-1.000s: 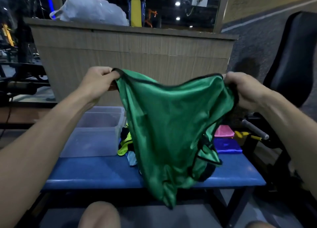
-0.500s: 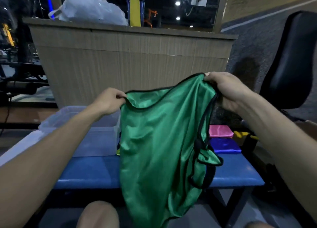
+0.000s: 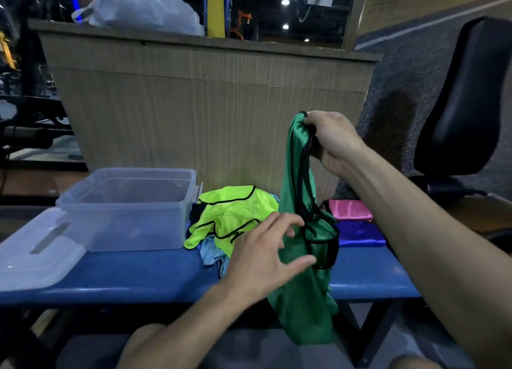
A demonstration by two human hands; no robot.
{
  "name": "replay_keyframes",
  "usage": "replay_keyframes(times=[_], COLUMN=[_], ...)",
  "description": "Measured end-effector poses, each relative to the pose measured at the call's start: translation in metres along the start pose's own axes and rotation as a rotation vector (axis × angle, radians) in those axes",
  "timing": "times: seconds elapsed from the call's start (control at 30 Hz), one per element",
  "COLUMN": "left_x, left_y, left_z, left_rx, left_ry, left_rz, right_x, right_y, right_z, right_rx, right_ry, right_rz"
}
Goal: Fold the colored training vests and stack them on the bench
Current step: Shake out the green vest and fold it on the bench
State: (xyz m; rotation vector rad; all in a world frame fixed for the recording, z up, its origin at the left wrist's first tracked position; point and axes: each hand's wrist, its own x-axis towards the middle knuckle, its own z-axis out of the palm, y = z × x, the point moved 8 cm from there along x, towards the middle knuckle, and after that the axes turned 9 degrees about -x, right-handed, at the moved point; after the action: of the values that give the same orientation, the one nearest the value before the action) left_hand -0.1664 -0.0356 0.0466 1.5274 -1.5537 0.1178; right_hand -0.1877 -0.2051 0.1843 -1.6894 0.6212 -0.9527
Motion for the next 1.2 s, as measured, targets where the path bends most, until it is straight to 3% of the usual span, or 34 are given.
replay_keyframes(times=[0.17,0.3,0.37,0.47,0.57,0.63,0.77,0.87,1.0,1.2], left_x=[0.010,0.017,0.020,0.025,0.023,0.021,0.024,0.035,0.049,0.045], left_y=[0.001,-0.036,-0.048,-0.038,-0.032,-0.029,-0.042,-0.049,-0.052,-0.038], left_z=[0.007,-0.021,-0.027,-0.021,-0.006,-0.003,-0.003,-0.009,-0.023,-0.037], left_rx=[0.052,-0.335,-0.542,-0.596,-0.111,0.207,0.546,0.704,0.705,0.357], left_ry=[0.217,0.458,0.501,0.321,0.072,0.026,-0.171,-0.326,-0.449,-0.642], left_rz=[0.022,-0.211,-0.299,-0.219,-0.104,-0.045,-0.288,-0.359,-0.372,-0.426], right_x=[-0.005,-0.002,-0.003,-0.006,-0.006,-0.007,-0.007,-0.009,-0.004,0.012], right_y=[0.003,0.013,0.018,0.020,0.017,0.013,0.005,0.014,0.020,0.016], right_z=[0.002,-0.005,-0.002,0.007,0.013,0.016,0.009,0.005,-0.010,-0.020], right_rx=[0.050,0.000,-0.026,-0.011,0.014,0.034,0.007,-0.057,-0.079,-0.161], right_ry=[0.062,0.072,0.050,0.031,0.033,0.022,0.075,0.128,0.196,0.147], right_rz=[-0.008,-0.013,-0.007,-0.004,-0.021,-0.030,-0.074,-0.074,-0.068,-0.099])
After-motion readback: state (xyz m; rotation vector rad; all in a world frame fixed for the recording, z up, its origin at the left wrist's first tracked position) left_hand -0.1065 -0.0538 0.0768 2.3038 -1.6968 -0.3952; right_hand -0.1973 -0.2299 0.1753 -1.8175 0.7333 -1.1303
